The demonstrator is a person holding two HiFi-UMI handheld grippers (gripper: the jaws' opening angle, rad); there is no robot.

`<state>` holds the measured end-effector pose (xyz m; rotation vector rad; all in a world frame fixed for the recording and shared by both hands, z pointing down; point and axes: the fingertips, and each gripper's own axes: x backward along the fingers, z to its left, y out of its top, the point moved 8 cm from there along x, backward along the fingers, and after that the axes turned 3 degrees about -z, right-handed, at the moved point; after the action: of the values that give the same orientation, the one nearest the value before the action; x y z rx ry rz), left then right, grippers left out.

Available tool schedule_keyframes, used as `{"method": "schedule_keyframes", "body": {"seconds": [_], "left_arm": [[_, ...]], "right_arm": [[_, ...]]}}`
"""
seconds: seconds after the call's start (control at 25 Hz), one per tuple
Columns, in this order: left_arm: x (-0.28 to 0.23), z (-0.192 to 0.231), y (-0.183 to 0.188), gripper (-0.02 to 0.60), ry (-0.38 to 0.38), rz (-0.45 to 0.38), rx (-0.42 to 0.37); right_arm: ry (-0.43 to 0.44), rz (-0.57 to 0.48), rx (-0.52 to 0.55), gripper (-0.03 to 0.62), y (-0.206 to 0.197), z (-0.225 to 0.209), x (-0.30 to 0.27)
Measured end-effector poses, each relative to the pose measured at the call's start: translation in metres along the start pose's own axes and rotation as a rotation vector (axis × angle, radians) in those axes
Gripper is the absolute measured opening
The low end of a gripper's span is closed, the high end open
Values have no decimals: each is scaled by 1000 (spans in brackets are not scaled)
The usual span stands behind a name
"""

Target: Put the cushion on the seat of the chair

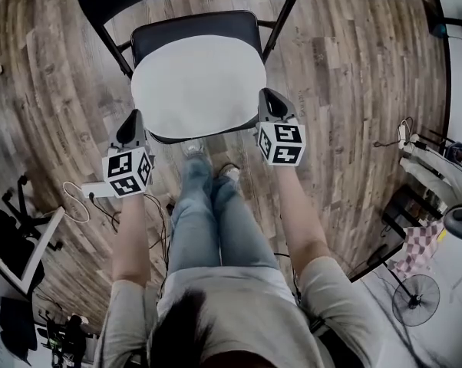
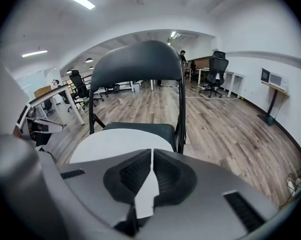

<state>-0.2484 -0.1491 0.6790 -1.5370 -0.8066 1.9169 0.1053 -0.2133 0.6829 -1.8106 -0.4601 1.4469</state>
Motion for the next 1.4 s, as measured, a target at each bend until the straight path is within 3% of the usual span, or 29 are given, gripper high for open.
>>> {"method": "schedule_keyframes", "body": {"seconds": [0.84, 1.4], "left_arm": [[141, -61, 67, 12, 17, -194, -43], [235, -107, 109, 12, 31, -345, -85]], "right_arm": [[78, -209, 48, 20, 74, 28, 144], [124, -326, 148, 20, 117, 39, 232]]}}
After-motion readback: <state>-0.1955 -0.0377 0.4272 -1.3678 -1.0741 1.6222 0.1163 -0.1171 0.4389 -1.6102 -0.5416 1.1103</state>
